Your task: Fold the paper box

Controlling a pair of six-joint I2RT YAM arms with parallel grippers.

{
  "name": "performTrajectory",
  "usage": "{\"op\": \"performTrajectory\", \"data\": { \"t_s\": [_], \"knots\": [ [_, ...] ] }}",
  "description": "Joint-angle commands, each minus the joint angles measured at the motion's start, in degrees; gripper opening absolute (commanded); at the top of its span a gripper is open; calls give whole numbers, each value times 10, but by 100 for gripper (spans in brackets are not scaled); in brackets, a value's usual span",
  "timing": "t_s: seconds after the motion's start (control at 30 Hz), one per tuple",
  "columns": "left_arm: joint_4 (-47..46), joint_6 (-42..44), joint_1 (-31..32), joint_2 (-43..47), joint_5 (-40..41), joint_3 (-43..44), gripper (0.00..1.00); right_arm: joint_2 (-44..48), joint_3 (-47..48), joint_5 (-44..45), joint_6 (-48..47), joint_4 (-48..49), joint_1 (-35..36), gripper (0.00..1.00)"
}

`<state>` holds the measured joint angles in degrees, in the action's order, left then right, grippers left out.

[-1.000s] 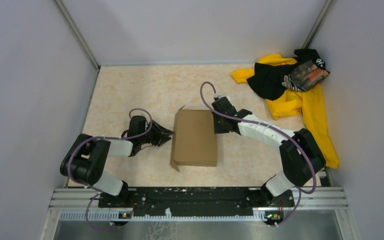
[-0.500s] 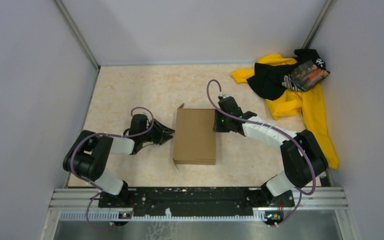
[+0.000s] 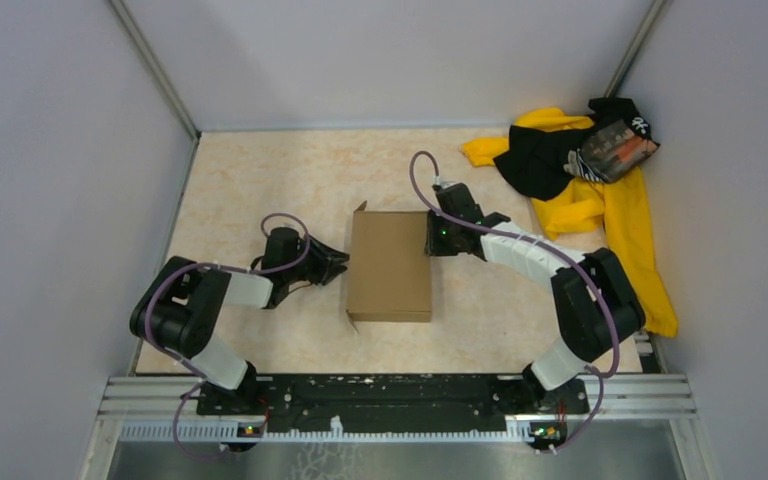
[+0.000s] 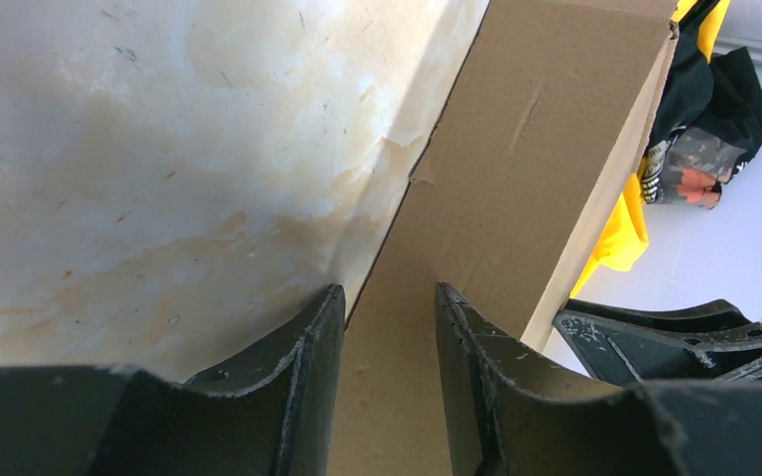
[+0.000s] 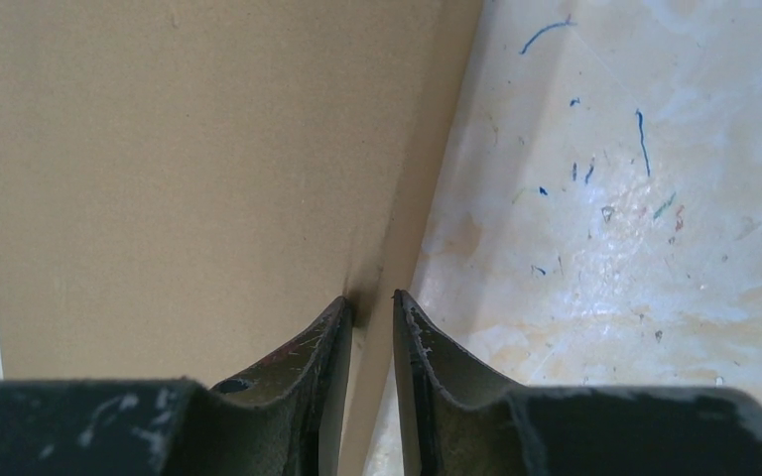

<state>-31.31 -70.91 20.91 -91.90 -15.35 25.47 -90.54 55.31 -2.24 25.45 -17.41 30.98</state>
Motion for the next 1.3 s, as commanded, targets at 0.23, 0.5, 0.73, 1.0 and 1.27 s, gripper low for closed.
{"op": "performTrajectory", "data": {
  "t_s": [0.23,0.5,0.73,1.0,1.27],
  "knots": [
    [1,-11,48,35,-53,-26,47,-147,30,-39,-66,-30,15,27],
    [2,-15,58,77,-52,-96,47,-214,134,-56,-116,-35,16,30],
    [43,-12,88,138,-35,-125,47,-267,216,-84,-151,-47,27,31],
    [96,-8,102,225,-27,-169,47,-212,202,-23,-135,-52,22,41],
    [298,57,101,399,-13,-137,48,-51,122,14,-91,-41,5,55]
  ]
}}
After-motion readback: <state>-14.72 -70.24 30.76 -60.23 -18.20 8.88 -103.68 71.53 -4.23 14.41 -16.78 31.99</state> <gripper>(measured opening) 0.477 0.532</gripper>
